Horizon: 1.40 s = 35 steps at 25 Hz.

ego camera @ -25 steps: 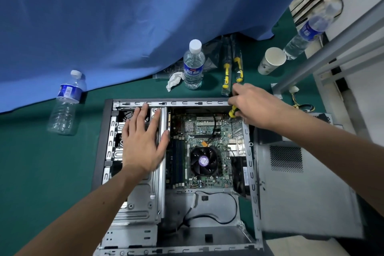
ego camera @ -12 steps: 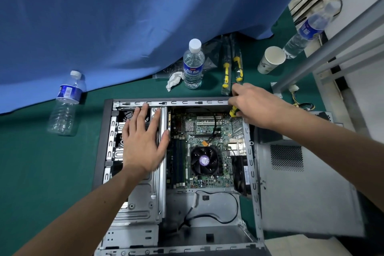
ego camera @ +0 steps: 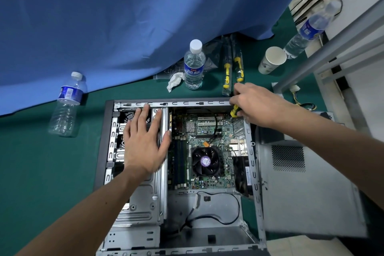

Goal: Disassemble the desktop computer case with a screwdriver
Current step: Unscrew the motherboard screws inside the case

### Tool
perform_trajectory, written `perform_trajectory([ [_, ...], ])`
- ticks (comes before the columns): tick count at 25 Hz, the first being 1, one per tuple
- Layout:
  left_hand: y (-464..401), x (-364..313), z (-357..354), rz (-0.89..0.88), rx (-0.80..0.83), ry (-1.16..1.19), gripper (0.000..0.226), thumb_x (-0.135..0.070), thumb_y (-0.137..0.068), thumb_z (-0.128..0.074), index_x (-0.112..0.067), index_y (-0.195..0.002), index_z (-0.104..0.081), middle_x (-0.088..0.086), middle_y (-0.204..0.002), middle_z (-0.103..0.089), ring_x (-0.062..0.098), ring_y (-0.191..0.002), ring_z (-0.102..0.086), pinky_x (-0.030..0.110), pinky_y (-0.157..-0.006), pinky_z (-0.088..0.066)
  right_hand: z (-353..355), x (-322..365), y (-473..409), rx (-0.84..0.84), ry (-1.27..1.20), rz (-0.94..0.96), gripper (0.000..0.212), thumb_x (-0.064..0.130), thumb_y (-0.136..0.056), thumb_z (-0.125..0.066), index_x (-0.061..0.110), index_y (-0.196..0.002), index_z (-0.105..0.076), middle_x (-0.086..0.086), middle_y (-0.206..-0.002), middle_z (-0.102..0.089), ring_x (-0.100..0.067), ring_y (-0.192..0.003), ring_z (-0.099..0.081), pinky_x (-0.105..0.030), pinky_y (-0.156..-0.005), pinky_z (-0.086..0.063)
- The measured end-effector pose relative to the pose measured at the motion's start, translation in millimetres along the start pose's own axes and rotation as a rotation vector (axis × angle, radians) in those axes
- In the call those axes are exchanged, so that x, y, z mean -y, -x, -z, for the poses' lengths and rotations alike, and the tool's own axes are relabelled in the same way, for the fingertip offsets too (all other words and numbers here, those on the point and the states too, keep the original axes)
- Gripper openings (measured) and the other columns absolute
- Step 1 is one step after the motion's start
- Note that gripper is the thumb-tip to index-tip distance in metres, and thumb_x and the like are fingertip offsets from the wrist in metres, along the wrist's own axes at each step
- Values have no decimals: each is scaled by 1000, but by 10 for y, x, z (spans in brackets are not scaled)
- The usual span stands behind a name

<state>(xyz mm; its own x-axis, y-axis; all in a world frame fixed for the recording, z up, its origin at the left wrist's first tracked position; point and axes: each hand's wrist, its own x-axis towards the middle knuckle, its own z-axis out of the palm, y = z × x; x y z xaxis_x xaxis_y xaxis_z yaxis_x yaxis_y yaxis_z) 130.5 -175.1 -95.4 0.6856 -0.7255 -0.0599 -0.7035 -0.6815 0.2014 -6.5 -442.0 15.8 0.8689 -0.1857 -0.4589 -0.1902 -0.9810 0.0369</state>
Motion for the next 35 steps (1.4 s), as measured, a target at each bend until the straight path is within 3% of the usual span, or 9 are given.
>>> perform_trajectory([
  [4,16,-3,11,-2,-8,11,65,-59,-96,-23,-26,-152,-33,8,-163,-16,26,-150,-10,48,-119,-11,18,3,-25,22,-2,-7,25,19,-93,-63,13,-117,-63,-4,-108,-44,-23,-101,-49,-38,-87,-47],
  [9,0,-8,12,-5,-13,12,65,-58,-96,-24,-26,-152,-33,8,-163,-16,26,-150,-11,48,-119,-11,0,32,11,12,38,16,21,18,-94,-62,13,-113,-63,-4,-107,-43,-21,-97,-48,-31,-77,-42],
  [19,0,5,-5,-7,-16,1,65,-59,-96,-23,-27,-153,-32,7,-163,-15,26,-150,-10,46,-119,-8,-37,34,19,-40,5,10,20,17,-94,-61,13,-113,-63,-3,-107,-44,-20,-97,-48,-33,-80,-46],
  [27,2,4,-5,-7,-25,8,64,-58,-96,-26,-27,-152,-33,8,-163,-16,26,-150,-11,45,-119,-8,-94,65,13,-106,-61,-121,39,38,-95,-58,6,-118,-60,-11,-110,-49,-28,-102,-54,-38,-85,-49],
  [30,1,6,-16,-9,-31,9,63,-57,-96,-28,-27,-152,-34,8,-163,-17,26,-150,-12,46,-119,-10,-106,84,39,-104,-68,-95,34,31,-97,-58,5,-119,-59,-11,-111,-48,-27,-103,-52,-37,-83,-50],
  [33,0,14,-31,-11,-36,3,63,-57,-96,-28,-27,-151,-34,8,-162,-18,27,-150,-13,47,-118,-12,-104,35,52,-69,-18,17,27,9,-94,-58,9,-121,-58,-7,-109,-44,-23,-102,-47,-33,-79,-45],
  [35,-1,23,-42,-12,-40,-2,63,-57,-96,-28,-27,-151,-34,8,-162,-18,27,-150,-13,47,-118,-12,-76,46,51,-37,14,33,26,19,-96,-57,8,-120,-56,-8,-109,-46,-25,-99,-52,-33,-76,-45],
])
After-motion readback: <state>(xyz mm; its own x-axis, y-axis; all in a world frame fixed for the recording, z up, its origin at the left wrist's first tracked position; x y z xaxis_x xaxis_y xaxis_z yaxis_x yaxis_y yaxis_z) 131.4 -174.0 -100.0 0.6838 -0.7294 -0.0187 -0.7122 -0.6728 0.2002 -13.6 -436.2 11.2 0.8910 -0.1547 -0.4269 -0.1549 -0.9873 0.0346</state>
